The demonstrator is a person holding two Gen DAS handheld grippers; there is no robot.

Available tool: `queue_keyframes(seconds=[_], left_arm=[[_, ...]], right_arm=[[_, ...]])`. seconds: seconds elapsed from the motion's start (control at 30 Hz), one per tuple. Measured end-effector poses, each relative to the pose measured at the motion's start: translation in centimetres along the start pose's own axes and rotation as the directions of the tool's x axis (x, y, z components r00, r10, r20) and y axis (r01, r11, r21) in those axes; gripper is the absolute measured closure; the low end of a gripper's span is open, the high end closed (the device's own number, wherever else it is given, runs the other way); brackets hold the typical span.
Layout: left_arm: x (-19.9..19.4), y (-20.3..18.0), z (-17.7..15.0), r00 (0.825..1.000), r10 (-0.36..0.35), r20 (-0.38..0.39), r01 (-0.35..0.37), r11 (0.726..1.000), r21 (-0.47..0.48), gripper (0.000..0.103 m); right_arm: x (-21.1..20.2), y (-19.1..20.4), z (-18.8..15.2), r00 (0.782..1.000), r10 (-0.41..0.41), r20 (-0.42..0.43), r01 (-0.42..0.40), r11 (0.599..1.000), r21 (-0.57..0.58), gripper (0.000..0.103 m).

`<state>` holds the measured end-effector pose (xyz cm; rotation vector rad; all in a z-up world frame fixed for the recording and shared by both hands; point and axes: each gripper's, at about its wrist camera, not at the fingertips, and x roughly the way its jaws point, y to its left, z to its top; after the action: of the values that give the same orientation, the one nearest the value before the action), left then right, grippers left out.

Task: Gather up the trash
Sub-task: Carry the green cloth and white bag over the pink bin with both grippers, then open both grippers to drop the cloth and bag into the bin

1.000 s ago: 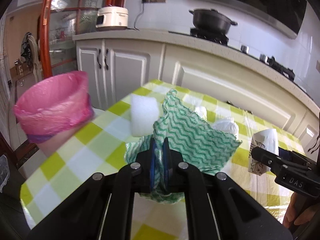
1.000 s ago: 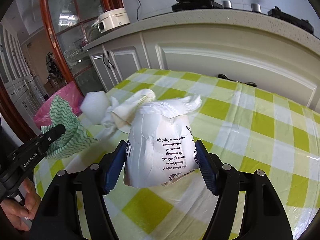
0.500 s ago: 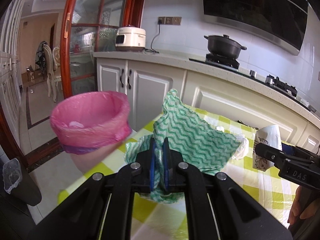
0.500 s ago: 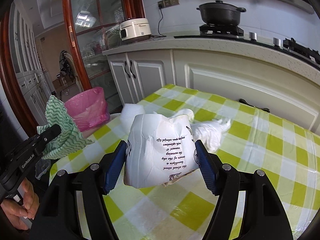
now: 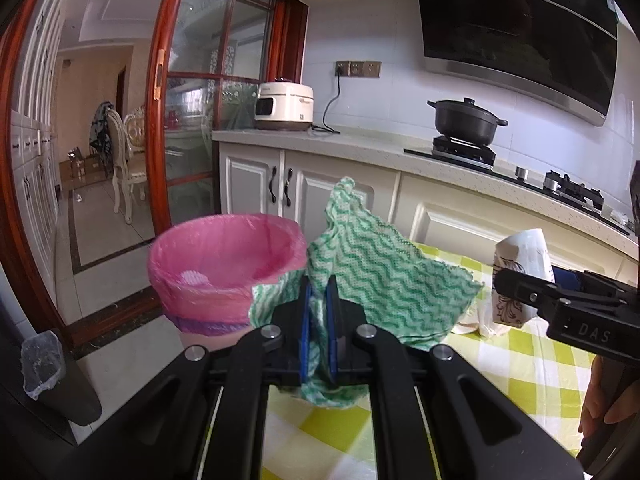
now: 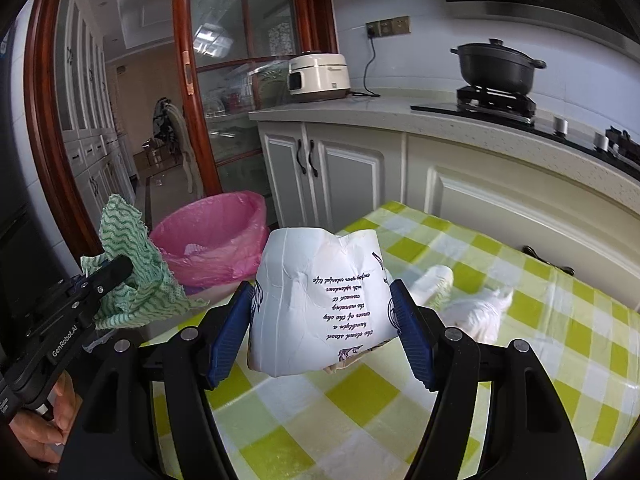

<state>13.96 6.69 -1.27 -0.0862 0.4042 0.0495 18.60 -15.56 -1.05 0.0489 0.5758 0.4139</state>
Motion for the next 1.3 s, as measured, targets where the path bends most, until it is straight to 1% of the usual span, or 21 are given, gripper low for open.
queue_keyframes(seconds=[0.17,0.3,0.47,0.6,0.8,1.0,1.17,1.3], left_arm=[[0.6,1.3,1.1,0.999,0.029,0.021,-0.029,1.0,0.008,0.096],[1.7,2.8,2.3,0.998,0.055,0.03,-0.055,0.999,0.0,0.096],[3.4,5.0,3.7,0.994,0.096,0.046,-0.096,0.995,-0.009,0.096],[4.8,6.8,4.7,0.99,0.128,0.051,-0.128,0.992,-0.015,0.096],[8.0,10.0,6.2,0.984,0.174,0.037,-0.173,0.984,-0.037,0.096],[12.1,13.2,7.6,0.977,0.21,0.017,-0.209,0.976,-0.058,0.096],[14.8,14.9,7.7,0.974,0.227,0.001,-0.227,0.971,-0.071,0.096],[17.0,16.1,7.3,0.974,0.225,-0.027,-0.226,0.97,-0.092,0.095]], right_arm=[[1.8,1.9,1.6,0.999,0.038,0.001,-0.038,0.999,-0.027,0.037],[3.6,3.3,3.2,0.998,0.07,0.008,-0.069,0.996,-0.052,0.037],[6.4,5.2,5.7,0.992,0.122,0.016,-0.12,0.989,-0.082,0.037],[9.1,6.9,7.1,0.987,0.162,0.007,-0.16,0.981,-0.106,0.037],[13.3,9.0,8.8,0.975,0.221,-0.018,-0.221,0.968,-0.121,0.037],[17.0,10.3,10.0,0.964,0.262,-0.04,-0.265,0.956,-0.127,0.037],[19.9,10.3,10.8,0.954,0.295,-0.058,-0.3,0.947,-0.113,0.037],[21.9,10.6,10.7,0.949,0.305,-0.084,-0.313,0.943,-0.11,0.036]])
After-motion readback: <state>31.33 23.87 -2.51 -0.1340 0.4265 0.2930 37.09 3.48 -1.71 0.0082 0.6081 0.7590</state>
